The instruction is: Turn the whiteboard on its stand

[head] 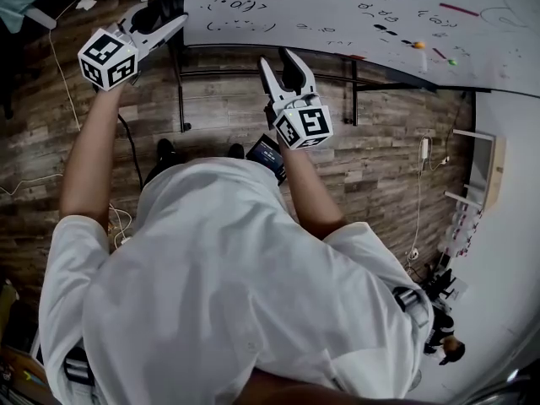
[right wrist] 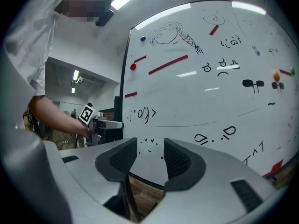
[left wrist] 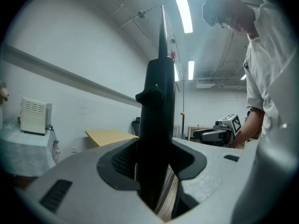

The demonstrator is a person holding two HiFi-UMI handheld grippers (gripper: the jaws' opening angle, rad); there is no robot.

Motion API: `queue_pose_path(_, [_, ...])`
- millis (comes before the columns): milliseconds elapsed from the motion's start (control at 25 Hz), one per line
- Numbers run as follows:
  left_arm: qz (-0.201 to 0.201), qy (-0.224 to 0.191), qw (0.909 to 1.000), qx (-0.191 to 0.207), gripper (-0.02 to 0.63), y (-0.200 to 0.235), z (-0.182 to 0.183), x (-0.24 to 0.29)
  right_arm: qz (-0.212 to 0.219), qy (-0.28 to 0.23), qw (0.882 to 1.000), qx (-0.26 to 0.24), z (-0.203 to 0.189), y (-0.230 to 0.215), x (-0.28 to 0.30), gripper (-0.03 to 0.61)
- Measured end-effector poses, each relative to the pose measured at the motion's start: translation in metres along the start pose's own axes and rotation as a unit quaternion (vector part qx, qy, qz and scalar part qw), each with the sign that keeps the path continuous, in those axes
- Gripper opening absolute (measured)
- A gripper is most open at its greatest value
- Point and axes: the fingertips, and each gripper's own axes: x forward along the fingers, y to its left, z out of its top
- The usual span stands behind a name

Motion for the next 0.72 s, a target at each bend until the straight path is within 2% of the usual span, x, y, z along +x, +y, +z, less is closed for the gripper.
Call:
queue_pose_path(400, [0.003,-0.002,1.0000,-0.003,0.187,0.000,0.001,0.000,0.029,0.005,1.000,0.003,0.001,0.006,0.013,0.175])
queue_pose_path(720, [0.000,0.001,1.0000,0.000,0.187,-0.001,0.002,-0.002,0.023,-0.001,1.000,0.006,0.004,0.000,0.020,0.173])
